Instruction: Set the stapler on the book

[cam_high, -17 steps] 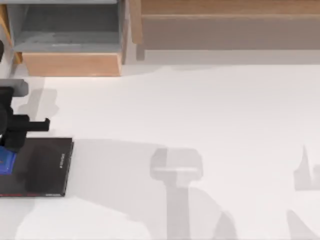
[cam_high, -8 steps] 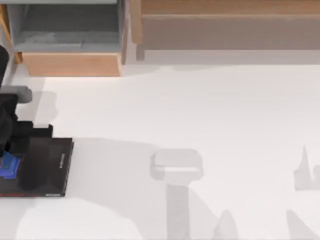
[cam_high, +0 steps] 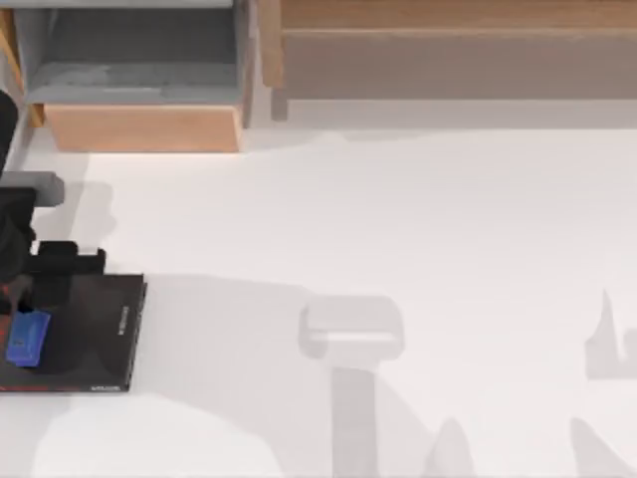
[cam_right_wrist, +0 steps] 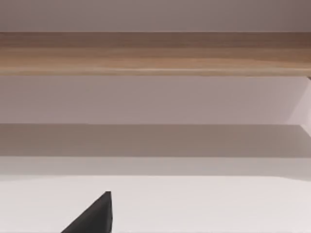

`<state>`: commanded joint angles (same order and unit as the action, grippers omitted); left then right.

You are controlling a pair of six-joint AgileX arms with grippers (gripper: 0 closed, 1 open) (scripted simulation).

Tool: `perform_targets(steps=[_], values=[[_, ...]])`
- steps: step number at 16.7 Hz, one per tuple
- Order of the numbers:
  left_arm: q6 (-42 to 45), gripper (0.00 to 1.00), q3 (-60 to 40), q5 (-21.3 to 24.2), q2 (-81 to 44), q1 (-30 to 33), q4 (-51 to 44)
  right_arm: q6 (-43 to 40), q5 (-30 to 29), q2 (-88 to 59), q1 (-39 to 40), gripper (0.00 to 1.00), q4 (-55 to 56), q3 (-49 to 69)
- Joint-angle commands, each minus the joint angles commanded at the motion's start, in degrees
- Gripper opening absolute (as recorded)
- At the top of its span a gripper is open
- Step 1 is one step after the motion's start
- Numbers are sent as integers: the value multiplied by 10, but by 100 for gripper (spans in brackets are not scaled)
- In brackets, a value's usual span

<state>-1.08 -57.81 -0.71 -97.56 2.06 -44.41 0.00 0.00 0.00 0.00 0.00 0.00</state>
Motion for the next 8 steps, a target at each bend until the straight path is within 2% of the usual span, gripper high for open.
perform_targets(steps=[3, 8], values=[[0, 98, 0, 0, 0, 0, 0, 0, 0, 0, 0, 100, 0, 0], [0, 100, 0, 0, 0, 0, 0, 0, 0, 0, 0, 100, 0, 0]])
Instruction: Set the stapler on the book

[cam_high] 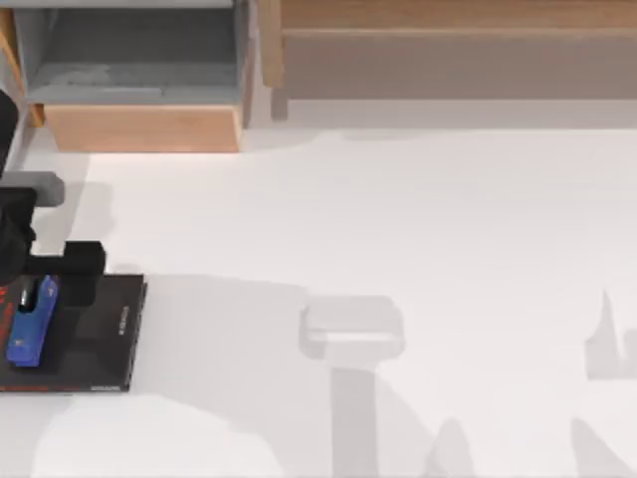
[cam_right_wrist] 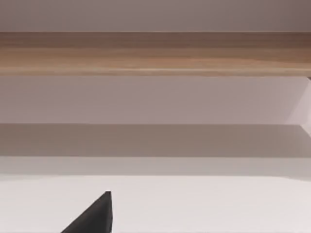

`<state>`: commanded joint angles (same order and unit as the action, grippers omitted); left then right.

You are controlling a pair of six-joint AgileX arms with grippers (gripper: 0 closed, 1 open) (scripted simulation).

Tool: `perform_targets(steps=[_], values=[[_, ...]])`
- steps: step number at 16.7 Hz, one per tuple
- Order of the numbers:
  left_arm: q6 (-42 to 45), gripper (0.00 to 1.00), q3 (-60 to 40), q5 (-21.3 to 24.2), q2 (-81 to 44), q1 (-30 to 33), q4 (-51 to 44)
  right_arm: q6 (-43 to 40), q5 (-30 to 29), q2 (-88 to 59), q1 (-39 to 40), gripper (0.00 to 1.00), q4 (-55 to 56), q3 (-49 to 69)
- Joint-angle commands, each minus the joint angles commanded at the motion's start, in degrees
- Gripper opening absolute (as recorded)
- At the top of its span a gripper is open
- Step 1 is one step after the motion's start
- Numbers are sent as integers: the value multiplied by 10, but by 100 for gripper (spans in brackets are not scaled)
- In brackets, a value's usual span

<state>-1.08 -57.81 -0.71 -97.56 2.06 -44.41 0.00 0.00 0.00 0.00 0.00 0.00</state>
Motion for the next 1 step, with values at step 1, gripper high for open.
perform_targets(steps=[1], values=[[0, 100, 0, 0, 0, 0, 0, 0, 0, 0, 0, 100, 0, 0]])
